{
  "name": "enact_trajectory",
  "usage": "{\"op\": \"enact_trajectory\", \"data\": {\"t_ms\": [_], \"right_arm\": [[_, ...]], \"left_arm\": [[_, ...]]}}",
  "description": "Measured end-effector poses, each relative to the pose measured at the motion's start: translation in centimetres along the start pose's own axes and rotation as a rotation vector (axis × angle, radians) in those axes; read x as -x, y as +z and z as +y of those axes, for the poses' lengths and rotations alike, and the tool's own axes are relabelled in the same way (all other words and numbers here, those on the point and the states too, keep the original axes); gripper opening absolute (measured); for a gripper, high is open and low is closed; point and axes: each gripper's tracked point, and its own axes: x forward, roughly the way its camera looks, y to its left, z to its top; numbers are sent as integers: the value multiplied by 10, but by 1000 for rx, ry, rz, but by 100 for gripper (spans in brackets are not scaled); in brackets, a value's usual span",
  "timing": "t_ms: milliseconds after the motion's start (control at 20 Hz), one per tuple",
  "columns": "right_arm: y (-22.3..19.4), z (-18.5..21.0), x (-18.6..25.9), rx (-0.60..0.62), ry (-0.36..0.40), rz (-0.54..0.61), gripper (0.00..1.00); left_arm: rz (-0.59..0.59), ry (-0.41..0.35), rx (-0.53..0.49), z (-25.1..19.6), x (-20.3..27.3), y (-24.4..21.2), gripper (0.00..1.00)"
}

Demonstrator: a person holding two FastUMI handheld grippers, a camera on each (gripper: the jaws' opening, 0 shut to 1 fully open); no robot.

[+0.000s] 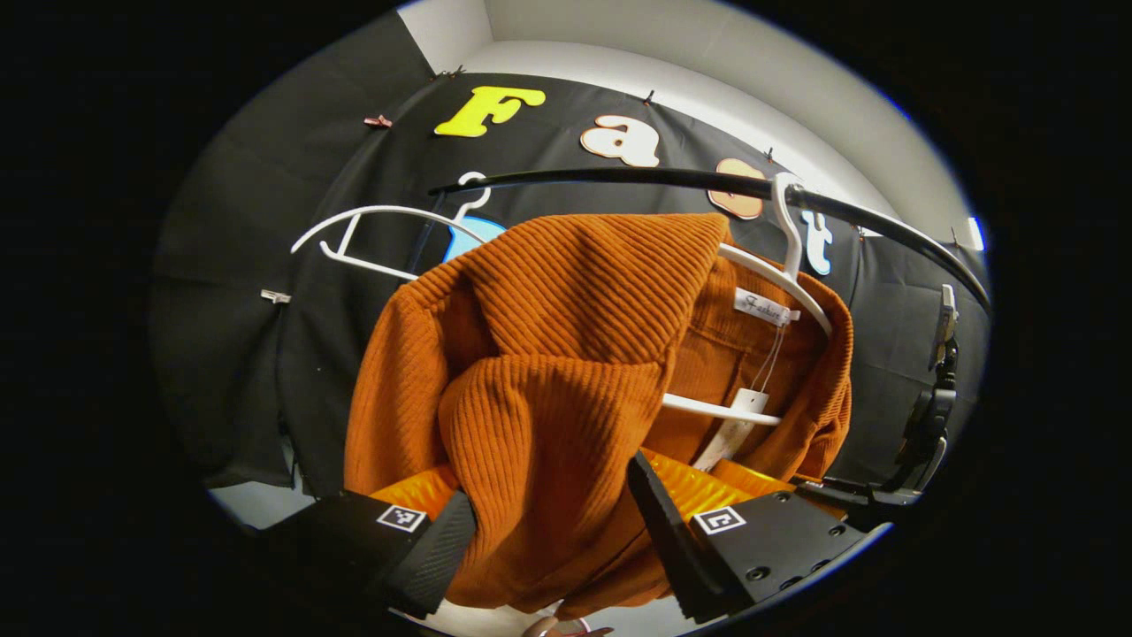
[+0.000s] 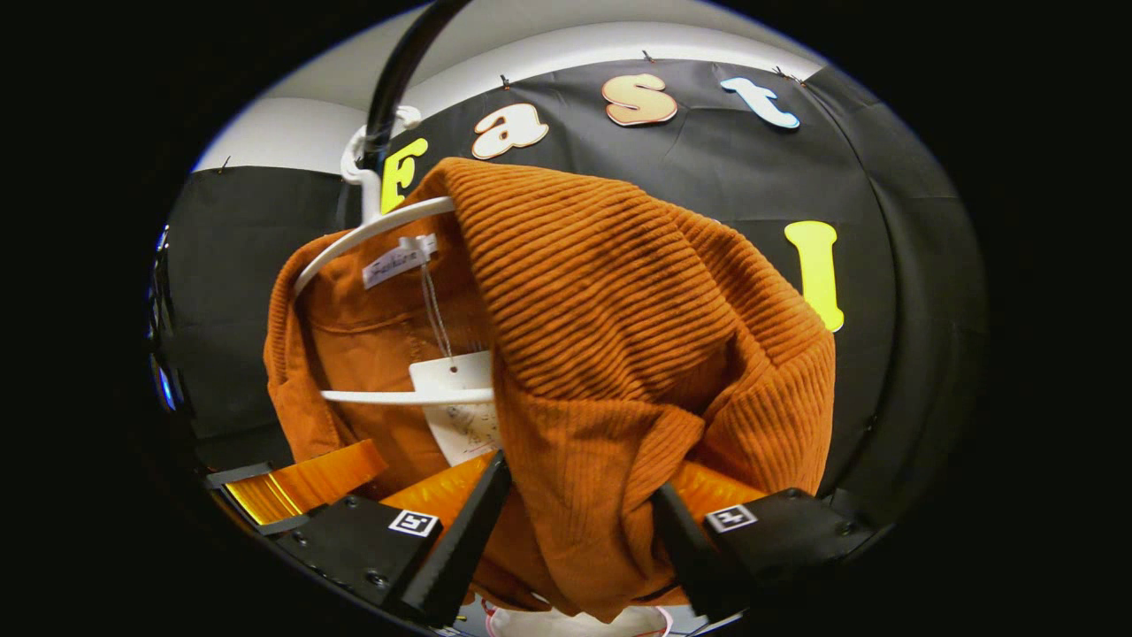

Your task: Grasp the clothes on the hanger with both hands and then place them into the laundry hamper below.

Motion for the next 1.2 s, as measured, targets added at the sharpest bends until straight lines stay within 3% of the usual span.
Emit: {"op": "enact_trajectory", "data": {"t_ms": [100, 200, 350, 450, 650, 750, 900, 950, 1000, 1050, 1200], "right_arm": [[8, -15, -4, -6, -22, -19, 62], [13, -26, -4, 4, -29, -24, 61], [26, -44, -3, 33, -27, -56, 19], [32, -51, 5, 57, -19, -70, 19], [56, -69, 40, 29, -10, -136, 19], [74, -78, 53, -10, -16, -176, 14], [93, -83, 64, -61, -19, -226, 24], [101, -87, 70, -63, -33, -250, 14], [110, -92, 74, -62, -50, -275, 19], [122, -94, 77, -62, -58, -302, 14], [148, -97, 78, -25, -82, -364, 14]], "left_arm": [[-25, 41, 1, 8, -9, 8, 94], [-36, 37, 15, 5, -15, 11, 92], [-22, 59, 12, 15, -13, 10, 45], [-34, 86, -9, 20, -6, 16, 14], [-62, 140, -83, 35, 26, 37, 10], [-88, 163, -103, 43, 45, 52, 10], [-137, 184, -116, 47, 66, 78, 8], [-153, 191, -132, 48, 71, 86, 7], [-170, 200, -159, 50, 75, 94, 7], [-185, 211, -193, 52, 76, 102, 7], [-239, 215, -290, 56, 78, 131, 10]]}}
